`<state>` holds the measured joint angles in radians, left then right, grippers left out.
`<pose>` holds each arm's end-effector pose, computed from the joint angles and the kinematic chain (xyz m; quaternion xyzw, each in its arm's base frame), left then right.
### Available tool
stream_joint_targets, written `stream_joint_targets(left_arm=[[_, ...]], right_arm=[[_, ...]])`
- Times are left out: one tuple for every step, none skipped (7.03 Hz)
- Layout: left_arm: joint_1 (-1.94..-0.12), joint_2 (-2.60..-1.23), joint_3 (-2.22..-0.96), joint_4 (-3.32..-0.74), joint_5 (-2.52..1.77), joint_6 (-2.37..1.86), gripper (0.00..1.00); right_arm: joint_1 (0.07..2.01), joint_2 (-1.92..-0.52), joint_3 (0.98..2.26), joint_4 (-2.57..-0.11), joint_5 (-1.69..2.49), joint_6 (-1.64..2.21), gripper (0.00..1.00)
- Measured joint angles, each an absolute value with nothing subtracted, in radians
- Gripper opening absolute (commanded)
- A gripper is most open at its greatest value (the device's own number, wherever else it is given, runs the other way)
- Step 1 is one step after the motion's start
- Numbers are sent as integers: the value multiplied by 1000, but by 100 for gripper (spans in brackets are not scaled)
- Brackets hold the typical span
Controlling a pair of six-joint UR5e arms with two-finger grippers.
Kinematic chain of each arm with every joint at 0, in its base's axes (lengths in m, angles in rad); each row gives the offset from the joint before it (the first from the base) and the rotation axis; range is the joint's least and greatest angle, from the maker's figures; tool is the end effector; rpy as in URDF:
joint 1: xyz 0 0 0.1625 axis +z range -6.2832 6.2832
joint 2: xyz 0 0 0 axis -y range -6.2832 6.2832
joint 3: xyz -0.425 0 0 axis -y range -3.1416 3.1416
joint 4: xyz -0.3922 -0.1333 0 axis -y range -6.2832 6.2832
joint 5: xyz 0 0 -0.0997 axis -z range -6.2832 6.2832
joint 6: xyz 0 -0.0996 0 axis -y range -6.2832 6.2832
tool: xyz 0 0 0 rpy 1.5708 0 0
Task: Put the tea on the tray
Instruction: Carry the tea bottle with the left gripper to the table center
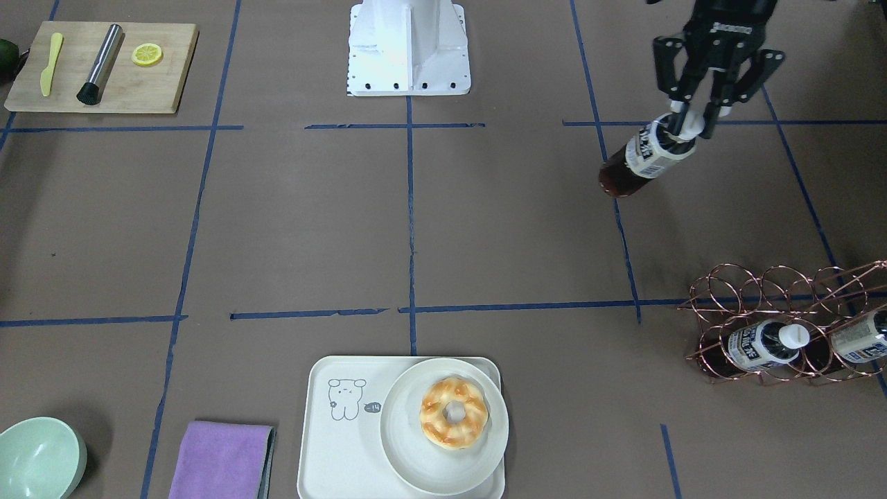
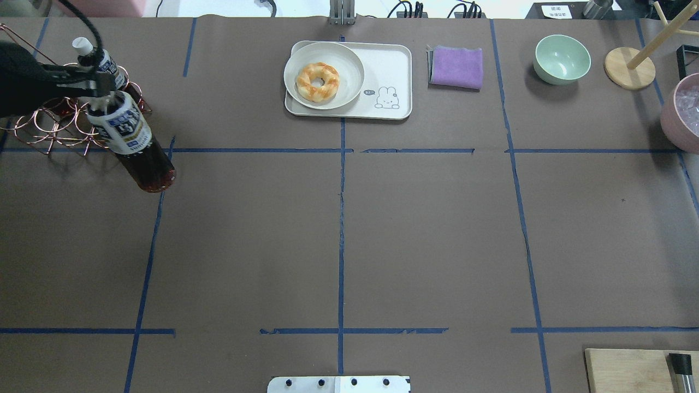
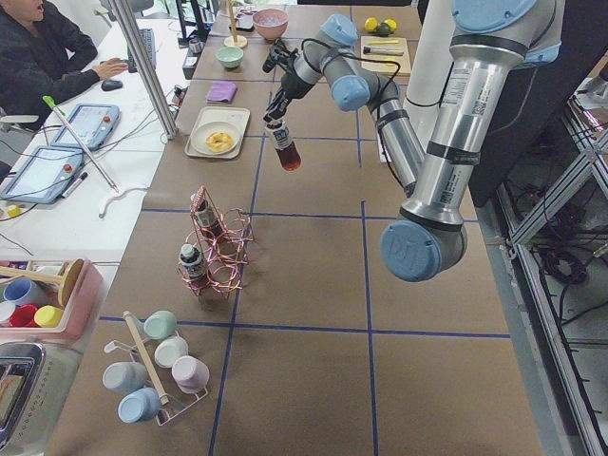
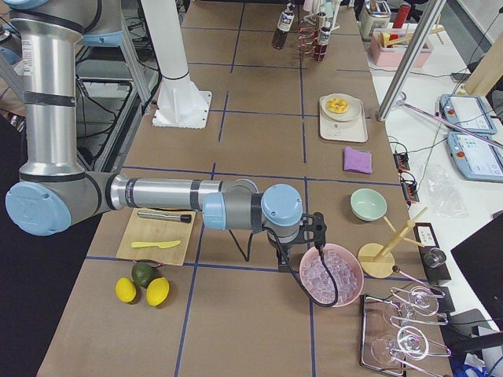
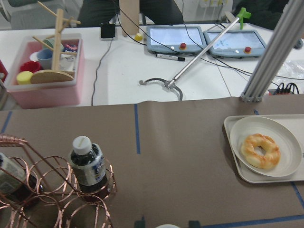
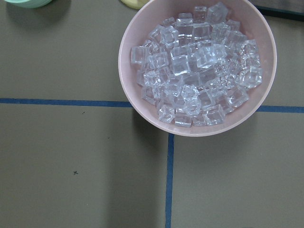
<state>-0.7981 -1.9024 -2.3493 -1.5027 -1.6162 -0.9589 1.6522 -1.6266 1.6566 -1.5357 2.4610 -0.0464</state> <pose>0.2212 -0.4113 0.1771 0.3075 0.3918 -0.0694 0.8644 0.0941 -0.4658 0.6311 0.0568 -0.4276 0.0018 0.9022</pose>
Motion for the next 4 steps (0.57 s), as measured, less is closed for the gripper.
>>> stream_joint_targets(left_arm=[[-704, -1998, -2324, -1409, -1554, -1002, 0], [-633, -2069, -2277, -1368, -1501, -1044, 0], [-599, -2130, -2218, -1359, -1476, -1080, 0], [-584, -2184, -2154, -1370, -1466, -1109, 0]], right_arm=[[1652, -1625, 1656, -1536, 2462, -46, 100], [1652, -1623, 1655, -1536, 2463, -46, 100], [1652, -1621, 1654, -1536, 2463, -46, 100], [1652, -1619, 1654, -1535, 2464, -46, 100]])
